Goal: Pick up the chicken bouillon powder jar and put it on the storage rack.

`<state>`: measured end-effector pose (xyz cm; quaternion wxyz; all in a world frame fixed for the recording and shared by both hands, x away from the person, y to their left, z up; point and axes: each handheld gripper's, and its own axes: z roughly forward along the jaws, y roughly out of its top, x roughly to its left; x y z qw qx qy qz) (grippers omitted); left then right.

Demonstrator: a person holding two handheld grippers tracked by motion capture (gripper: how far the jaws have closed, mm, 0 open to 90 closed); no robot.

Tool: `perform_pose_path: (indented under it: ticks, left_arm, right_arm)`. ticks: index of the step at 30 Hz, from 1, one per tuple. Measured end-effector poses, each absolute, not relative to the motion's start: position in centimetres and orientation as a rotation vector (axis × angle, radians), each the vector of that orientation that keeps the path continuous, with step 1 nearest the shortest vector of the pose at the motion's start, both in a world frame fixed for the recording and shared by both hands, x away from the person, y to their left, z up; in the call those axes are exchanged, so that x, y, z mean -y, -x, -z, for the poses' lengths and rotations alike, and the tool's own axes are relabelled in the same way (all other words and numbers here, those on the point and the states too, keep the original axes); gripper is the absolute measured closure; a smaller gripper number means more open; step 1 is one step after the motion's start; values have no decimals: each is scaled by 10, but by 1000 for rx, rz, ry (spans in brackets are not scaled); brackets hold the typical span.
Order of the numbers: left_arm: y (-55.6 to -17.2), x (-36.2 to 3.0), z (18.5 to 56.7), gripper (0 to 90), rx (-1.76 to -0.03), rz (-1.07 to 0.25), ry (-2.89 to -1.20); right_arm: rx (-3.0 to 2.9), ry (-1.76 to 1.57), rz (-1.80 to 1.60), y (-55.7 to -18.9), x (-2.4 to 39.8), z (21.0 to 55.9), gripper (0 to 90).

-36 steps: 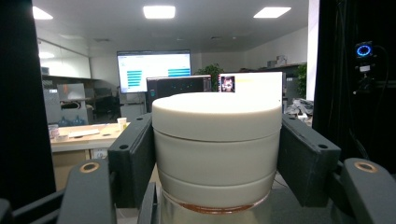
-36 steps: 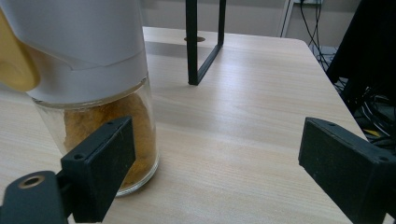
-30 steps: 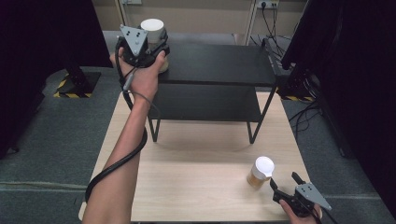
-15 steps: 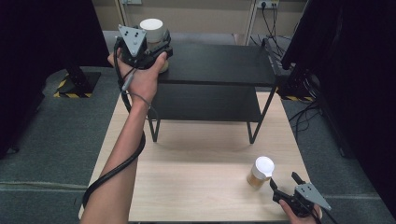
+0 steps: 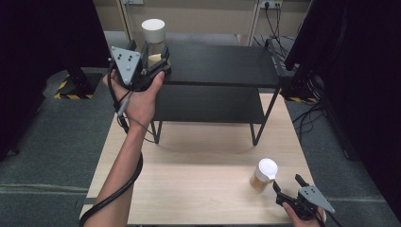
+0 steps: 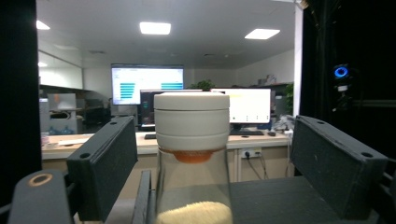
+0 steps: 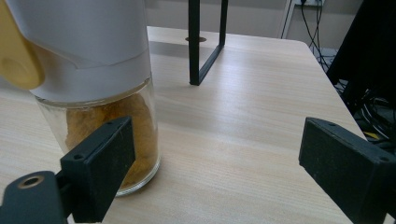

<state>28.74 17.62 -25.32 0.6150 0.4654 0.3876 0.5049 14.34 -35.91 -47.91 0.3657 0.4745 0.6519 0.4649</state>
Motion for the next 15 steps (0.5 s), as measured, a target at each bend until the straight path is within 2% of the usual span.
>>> perform_pose_path:
  ticks: [15]
  left_arm:
    - [-255,-186,295,144,-817,-1137,-1092]
  right_arm:
    - [-1675,-1215,-1192,-143,358,479,111]
